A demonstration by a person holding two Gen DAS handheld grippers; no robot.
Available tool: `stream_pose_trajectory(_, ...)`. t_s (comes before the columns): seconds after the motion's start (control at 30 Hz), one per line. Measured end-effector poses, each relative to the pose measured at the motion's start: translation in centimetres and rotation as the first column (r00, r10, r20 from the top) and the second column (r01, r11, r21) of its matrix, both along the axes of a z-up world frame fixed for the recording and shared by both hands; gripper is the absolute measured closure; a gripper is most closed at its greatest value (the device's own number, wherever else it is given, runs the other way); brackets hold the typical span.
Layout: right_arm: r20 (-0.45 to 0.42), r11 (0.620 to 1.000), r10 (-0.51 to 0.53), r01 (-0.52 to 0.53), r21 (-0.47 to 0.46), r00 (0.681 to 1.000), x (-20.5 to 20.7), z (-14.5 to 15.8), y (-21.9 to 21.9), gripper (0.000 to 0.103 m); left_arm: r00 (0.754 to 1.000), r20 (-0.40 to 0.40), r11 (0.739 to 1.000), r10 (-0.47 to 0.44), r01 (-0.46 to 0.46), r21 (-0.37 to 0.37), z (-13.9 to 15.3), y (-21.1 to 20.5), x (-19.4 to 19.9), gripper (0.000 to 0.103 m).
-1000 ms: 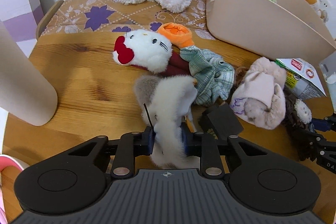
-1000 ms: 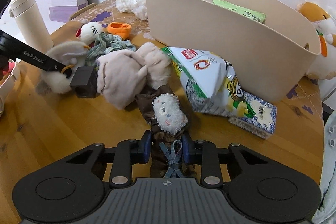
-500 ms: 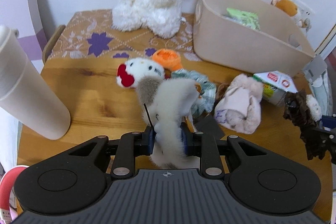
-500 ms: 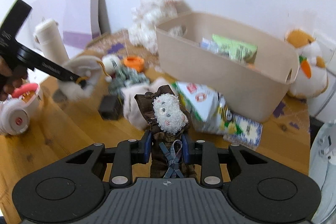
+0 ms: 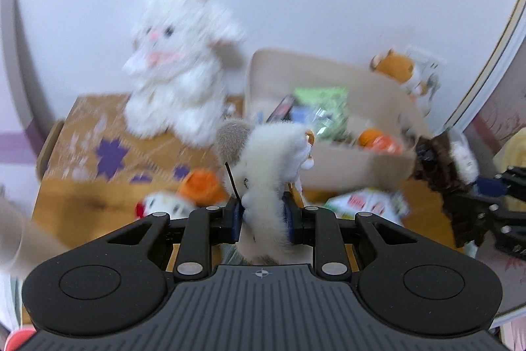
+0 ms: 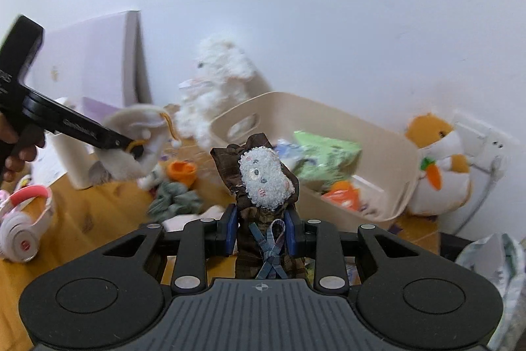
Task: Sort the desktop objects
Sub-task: 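Lift both plush toys over the beige basket and release them inside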
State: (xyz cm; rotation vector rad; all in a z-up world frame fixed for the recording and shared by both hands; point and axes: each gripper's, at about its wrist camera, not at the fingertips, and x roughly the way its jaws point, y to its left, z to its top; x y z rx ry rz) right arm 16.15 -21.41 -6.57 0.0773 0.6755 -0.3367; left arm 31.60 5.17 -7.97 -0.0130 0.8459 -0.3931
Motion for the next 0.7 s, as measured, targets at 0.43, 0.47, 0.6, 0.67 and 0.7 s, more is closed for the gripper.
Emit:
stream_pose_trajectory(0.43, 0.028, 0.981, -0.174, 0.175, -0.078, 0.984, 3.9, 2.1, -6.0, 0.075, 0.988, 0.146, 0.998, -0.055, 0.052, 0.024, 3.7, -6.9, 6.6, 0.078)
stream_pose_trajectory(0.47, 0.029, 0.979, -0.185, 0.187, -0.076, 0.982, 4.3, 2.1, -6.6, 0.075, 0.987, 0.152, 0.998, -0.058, 0.054, 0.028, 3.7, -7.5, 7.1, 0.078)
stream_pose_trajectory(0.6, 0.011, 0.973, -0.228, 0.228, -0.044, 0.974, 6.2, 1.3, -8.9, 0.075, 0.984, 0.166, 0.997, -0.068, 0.060, 0.053, 3.2, -10.0, 8.8, 0.078)
stream_pose_trajectory(0.67, -0.001, 0.969, -0.245, 0.245, -0.025, 0.970, 7.1, 0.6, -9.8, 0.075, 0.983, 0.167, 0.995, -0.073, 0.061, 0.077, 2.4, -11.3, 9.4, 0.078)
stream_pose_trajectory(0.7, -0.010, 0.968, -0.251, 0.251, -0.016, 0.968, 7.5, 0.2, -10.1, 0.075, 0.984, 0.163, 0.994, -0.075, 0.061, 0.091, 2.0, -11.9, 9.7, 0.078)
